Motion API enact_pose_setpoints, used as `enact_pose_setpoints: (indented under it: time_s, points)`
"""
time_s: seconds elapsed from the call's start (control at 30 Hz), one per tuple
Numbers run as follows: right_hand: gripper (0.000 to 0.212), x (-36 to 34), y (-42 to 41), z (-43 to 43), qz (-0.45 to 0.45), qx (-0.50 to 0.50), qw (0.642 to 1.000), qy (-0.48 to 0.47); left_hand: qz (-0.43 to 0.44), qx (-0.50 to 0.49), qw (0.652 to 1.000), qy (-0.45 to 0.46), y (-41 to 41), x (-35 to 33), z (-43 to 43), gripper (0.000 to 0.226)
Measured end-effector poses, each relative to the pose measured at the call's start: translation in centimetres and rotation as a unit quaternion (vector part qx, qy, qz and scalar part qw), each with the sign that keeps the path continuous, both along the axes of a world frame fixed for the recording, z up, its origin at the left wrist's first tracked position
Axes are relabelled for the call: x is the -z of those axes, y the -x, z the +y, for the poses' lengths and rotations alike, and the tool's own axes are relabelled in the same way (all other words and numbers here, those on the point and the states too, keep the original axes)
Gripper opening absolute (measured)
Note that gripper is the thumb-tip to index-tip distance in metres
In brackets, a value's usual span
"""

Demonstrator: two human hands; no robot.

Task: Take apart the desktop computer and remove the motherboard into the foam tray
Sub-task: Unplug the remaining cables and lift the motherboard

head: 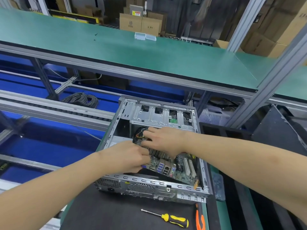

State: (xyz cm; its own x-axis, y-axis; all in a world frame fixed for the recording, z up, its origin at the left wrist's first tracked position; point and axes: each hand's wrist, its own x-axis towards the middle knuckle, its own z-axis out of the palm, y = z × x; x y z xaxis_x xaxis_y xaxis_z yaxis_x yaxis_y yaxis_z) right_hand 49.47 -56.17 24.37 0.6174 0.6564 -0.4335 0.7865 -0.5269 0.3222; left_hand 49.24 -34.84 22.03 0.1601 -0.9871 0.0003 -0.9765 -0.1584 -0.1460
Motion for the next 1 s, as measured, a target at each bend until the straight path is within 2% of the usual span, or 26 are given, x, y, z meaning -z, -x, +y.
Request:
enact_pose_setpoints:
  time_s: [0.07,0.13,0.23,0.37,0.53,0.7,0.8,0.9,1.0]
  points:
    - [0.107,0.0,0.4,-0.1,-0.005,0.031,1.0,0.001,-0.046,0.034,0.998,0.009,0.1,-0.3,0.1,0.016]
    - [0.107,-0.1,0.1,-0.1,-0.01,0.023,1.0,-0.011,-0.056,0.054,0.997,0.016,-0.2,-0.5,0.0,0.024]
    - [0.108,-0.3,-0.2,-0.3,0.004,0.03,1.0,-0.009,-0.084,0.048,0.995,0.013,-0.4,-0.6,-0.2,0.029]
    - [0.108,0.2,-0.1,-0.9,0.004,0.052,0.998,-0.045,-0.124,0.037,0.99,0.052,-0.3,0.3,-0.2,0.02]
    - [0.11,-0.4,-0.1,-1.0,0.001,0.053,0.997,-0.058,-0.104,0.058,0.99,0.072,-0.8,-0.5,0.3,0.007]
    - [0.109,-0.4,0.2,-0.8,0.0,0.058,0.996,-0.074,-0.078,0.065,0.994,0.047,-0.8,-0.3,0.7,0.01]
    - [0.112,-0.4,0.3,-0.6,-0.003,0.059,0.996,-0.073,-0.055,0.056,0.996,0.045,-0.6,0.3,1.1,0.022]
    - [0.111,-0.4,0.3,-0.5,-0.012,0.057,0.996,-0.062,-0.018,0.048,0.997,0.05,-0.5,0.0,1.2,0.026]
    - [0.108,-0.4,0.2,-0.4,-0.019,0.06,0.996,-0.063,-0.002,0.061,0.998,0.032,-0.5,-0.3,1.0,0.01]
